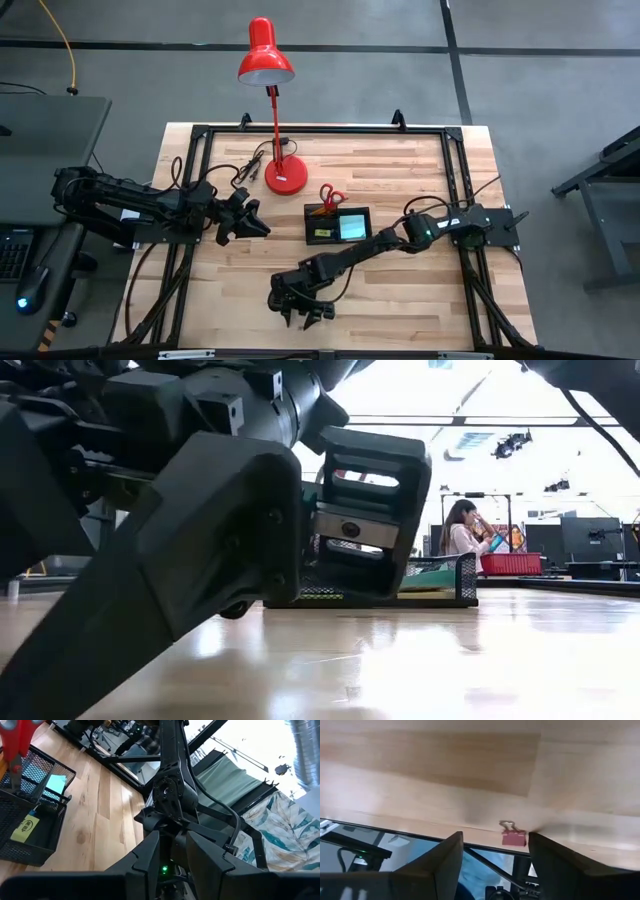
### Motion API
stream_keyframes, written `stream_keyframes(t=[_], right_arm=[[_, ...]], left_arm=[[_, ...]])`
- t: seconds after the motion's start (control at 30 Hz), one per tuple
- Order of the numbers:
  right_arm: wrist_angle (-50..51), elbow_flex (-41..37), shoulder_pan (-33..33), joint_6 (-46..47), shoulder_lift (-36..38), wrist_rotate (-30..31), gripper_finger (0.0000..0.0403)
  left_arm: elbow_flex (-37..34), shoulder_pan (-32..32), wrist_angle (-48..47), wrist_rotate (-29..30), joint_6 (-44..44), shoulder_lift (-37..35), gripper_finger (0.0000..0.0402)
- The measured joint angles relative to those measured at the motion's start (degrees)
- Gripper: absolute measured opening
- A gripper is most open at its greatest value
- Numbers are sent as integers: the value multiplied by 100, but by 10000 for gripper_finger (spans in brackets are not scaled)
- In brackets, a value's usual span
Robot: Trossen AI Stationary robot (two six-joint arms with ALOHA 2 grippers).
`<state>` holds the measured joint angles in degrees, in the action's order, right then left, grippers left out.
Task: Pick and place office supplies into organizer
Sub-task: Put the pink binder clip into the black desk organizer
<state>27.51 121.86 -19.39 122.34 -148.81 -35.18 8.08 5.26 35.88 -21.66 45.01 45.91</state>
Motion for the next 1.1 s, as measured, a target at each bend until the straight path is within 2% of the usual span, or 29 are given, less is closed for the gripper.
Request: stream_keyframes(t=[0.33,0.7,1.1], right_arm=[[201,0,-139,-175,0,-275,179],[304,2,-108,-400,4,-190,131],[323,11,-56,-726,-70,-387,10]], left_arm=[[0,-2,-4,108,-73,1,88],[0,0,-5,131,-129,2,88],[0,0,-5,143,-129,2,88]])
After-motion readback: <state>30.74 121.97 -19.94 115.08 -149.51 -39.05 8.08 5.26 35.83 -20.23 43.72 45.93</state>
